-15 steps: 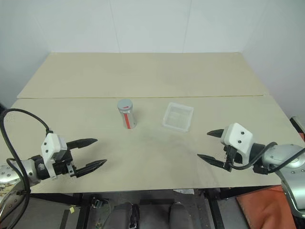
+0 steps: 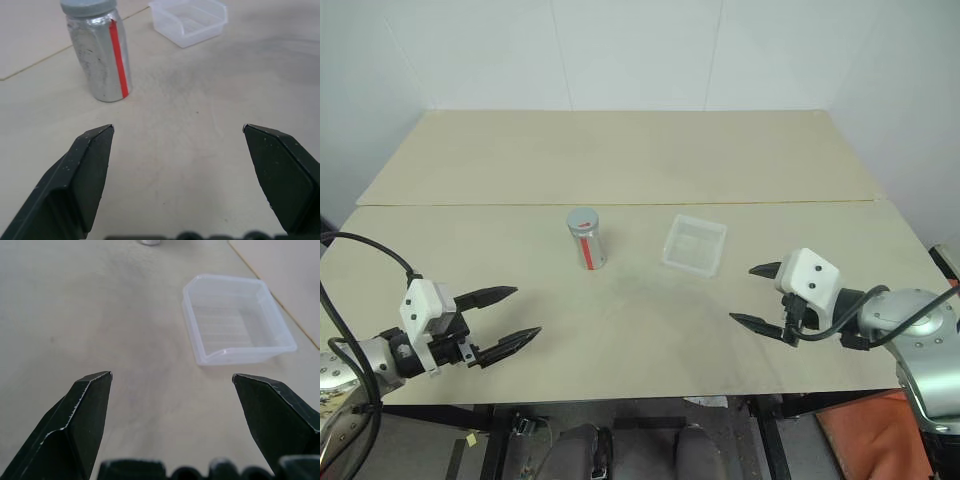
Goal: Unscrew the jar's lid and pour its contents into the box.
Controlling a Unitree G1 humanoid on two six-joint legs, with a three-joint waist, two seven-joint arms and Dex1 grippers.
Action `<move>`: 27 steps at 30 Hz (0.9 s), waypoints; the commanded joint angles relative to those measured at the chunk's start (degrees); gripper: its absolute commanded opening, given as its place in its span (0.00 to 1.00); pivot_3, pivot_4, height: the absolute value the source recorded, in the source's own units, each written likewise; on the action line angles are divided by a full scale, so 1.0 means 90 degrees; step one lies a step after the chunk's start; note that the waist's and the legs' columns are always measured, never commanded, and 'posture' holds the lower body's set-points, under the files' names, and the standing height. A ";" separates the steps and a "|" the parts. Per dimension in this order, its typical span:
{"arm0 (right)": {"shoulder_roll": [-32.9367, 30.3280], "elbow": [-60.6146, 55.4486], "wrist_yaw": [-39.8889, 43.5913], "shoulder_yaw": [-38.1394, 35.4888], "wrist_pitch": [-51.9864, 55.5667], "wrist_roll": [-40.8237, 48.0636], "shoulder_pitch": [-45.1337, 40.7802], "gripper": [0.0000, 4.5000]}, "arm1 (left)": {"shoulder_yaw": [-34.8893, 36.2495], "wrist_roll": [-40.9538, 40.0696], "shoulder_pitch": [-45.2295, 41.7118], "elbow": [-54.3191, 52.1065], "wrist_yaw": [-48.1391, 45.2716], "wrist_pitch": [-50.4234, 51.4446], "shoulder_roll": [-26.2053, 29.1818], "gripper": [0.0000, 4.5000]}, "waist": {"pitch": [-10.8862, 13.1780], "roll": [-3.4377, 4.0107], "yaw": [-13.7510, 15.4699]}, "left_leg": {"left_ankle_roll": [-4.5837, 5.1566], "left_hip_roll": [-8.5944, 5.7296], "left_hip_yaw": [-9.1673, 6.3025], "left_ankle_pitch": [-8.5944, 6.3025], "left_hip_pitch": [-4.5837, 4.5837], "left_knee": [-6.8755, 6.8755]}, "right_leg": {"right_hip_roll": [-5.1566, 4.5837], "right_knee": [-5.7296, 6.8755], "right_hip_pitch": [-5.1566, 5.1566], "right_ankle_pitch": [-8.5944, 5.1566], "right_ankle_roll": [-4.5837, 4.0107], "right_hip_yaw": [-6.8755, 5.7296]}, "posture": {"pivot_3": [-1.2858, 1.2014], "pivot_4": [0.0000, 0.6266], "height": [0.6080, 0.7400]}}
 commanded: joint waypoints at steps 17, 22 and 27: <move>0.0845 -0.0489 -0.1118 0.0781 0.0639 -0.0411 -0.1023 1.00 | -0.2458 0.3753 -0.1651 0.1351 0.4403 -0.1644 -0.3576 1.00 | -0.0002 -0.0004 0.0107 | 0.0001 -0.0013 -0.0014 0.0000 -0.0007 0.0013 | -0.0003 -0.0004 0.0011 0.0009 0.0012 -0.0001 | 0.52 0.24 1.00; 0.0849 -0.0326 -0.1241 0.0793 0.0605 -0.0578 -0.1147 1.00 | -0.2585 0.3950 -0.1779 0.1765 0.4724 -0.1911 -0.3865 1.00 | -0.0002 -0.0004 0.0104 | 0.0001 -0.0012 -0.0014 0.0000 -0.0009 0.0012 | -0.0002 -0.0003 0.0005 0.0009 0.0012 -0.0001 | 0.52 0.24 1.00; 0.1018 -0.0336 -0.1384 0.0682 0.0781 -0.0422 -0.1277 1.00 | -0.2503 0.3996 -0.2104 0.2235 0.5221 -0.2073 -0.4301 1.00 | -0.0002 -0.0004 0.0122 | 0.0001 -0.0013 -0.0016 0.0000 -0.0009 0.0014 | -0.0002 -0.0002 0.0008 0.0010 0.0013 -0.0003 | 0.52 0.24 1.00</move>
